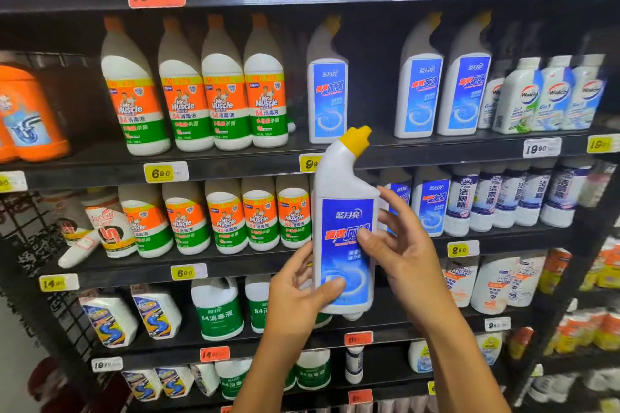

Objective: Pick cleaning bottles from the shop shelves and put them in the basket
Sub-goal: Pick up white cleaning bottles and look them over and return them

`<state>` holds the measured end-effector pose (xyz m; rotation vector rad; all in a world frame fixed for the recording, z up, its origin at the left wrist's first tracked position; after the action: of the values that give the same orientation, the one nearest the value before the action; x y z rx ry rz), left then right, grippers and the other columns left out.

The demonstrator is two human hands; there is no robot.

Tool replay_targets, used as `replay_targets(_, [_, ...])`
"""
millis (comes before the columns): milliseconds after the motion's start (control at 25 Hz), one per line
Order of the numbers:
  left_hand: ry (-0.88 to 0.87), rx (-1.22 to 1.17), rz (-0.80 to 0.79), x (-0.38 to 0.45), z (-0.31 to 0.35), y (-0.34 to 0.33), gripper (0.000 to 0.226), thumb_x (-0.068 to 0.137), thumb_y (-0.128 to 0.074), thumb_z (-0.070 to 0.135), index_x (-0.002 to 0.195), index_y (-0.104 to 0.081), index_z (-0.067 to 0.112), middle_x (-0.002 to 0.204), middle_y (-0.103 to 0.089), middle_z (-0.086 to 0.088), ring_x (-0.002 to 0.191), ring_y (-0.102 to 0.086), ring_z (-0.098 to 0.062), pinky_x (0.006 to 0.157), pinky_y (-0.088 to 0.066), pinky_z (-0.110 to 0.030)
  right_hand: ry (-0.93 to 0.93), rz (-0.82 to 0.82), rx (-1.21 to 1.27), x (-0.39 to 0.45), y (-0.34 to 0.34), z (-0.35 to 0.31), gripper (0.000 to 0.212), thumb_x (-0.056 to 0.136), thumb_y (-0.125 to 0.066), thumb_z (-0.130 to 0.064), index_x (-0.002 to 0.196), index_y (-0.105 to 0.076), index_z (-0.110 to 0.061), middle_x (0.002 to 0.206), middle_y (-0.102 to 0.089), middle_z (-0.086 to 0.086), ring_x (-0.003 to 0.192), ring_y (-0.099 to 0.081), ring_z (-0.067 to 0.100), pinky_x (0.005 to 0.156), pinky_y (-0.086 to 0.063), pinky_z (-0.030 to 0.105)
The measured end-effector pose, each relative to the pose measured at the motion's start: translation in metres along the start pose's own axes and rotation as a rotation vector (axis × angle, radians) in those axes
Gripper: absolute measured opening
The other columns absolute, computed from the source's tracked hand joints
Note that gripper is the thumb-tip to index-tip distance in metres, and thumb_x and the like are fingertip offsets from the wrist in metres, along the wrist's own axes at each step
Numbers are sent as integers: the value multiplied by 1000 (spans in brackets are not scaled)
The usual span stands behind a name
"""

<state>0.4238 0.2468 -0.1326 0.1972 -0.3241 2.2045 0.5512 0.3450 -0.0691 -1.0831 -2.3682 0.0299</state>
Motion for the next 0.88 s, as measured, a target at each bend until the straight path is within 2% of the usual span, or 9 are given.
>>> replay_targets(120, [22, -55, -56, 10, -4, -1, 63, 62, -83, 14, 121, -62, 17, 110, -75, -3, 108, -69, -24, 88, -58, -42, 3, 43, -35, 6, -3, 4, 54, 86, -70, -10, 128, -54, -41, 114, -70, -16, 98, -73, 14, 73, -60, 26])
replay_targets(240, [45, -111, -115, 23, 5, -14, 69, 59, -92, 15, 121, -63, 11, 111, -75, -6, 106, -71, -26, 79, -60, -33, 22, 168, -55, 21, 9, -4, 44, 78, -75, -18, 118, -62, -31, 112, -74, -2, 96, -73, 22, 78, -61, 38])
replay_targets(360, [41, -104, -171, 49, 26, -35, 59, 64, -82, 18, 119, -63, 9, 109, -76, -5, 101, -73, -24, 76, -60, -31, 45, 184, -29, 52, 24, -16, 29, 81, -74, -10, 108, -67, -18, 104, -77, 2, 85, -75, 16, 66, -59, 27])
replay_targets(480, [1, -6, -194, 80, 49, -59, 53, 69, -81, 16, 118, -62, 17, 109, -76, -2, 99, -73, -20, 82, -60, -34, 56, 154, -60, 90, 39, -29, 25, 87, -70, -1, 109, -68, -12, 101, -77, 7, 85, -74, 16, 68, -60, 28])
replay_targets(600, [-58, 110, -178, 117, 69, -84, 55, 81, -74, 1, 127, -52, 23, 104, -76, -1, 93, -74, -15, 79, -60, -30, 87, 117, -102, 131, 53, -45, 23, 89, -68, 0, 101, -69, -19, 96, -78, 1, 89, -72, 18, 79, -61, 36])
replay_targets(680, [-99, 162, -153, 144, 81, -99, 56, 84, -72, 0, 130, -50, 24, 107, -73, -3, 92, -73, -14, 78, -60, -29, 88, 107, -96, 162, 63, -53, 23, 90, -67, 0, 97, -69, -22, 93, -77, -2, 93, -72, 21, 83, -60, 39])
replay_targets(800, [-161, 290, -107, 182, 99, -113, 44, 86, -72, 4, 114, -55, 33, 104, -73, 0, 89, -72, -9, 79, -59, -27, 111, 80, -114, 206, 72, -62, 18, 92, -67, -3, 96, -68, -21, 94, -76, -2, 97, -72, 24, 83, -61, 40])
replay_targets(880, [-184, 402, -77, 202, 108, -118, 39, 86, -73, 9, 106, -55, 38, 100, -71, 8, 82, -70, 2, 76, -58, -22, 117, 61, -160, 230, 76, -62, 12, 93, -67, -9, 96, -67, -20, 100, -75, 1, 98, -73, 22, 80, -61, 39])
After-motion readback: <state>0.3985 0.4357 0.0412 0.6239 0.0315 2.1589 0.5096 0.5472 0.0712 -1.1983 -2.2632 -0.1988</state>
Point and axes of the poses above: each hand's wrist, its own x-axis towards the middle knuckle, its own y-axis out of the back of the hand, z = x × y, the point moved 9 cm from there along x, towards the middle knuckle
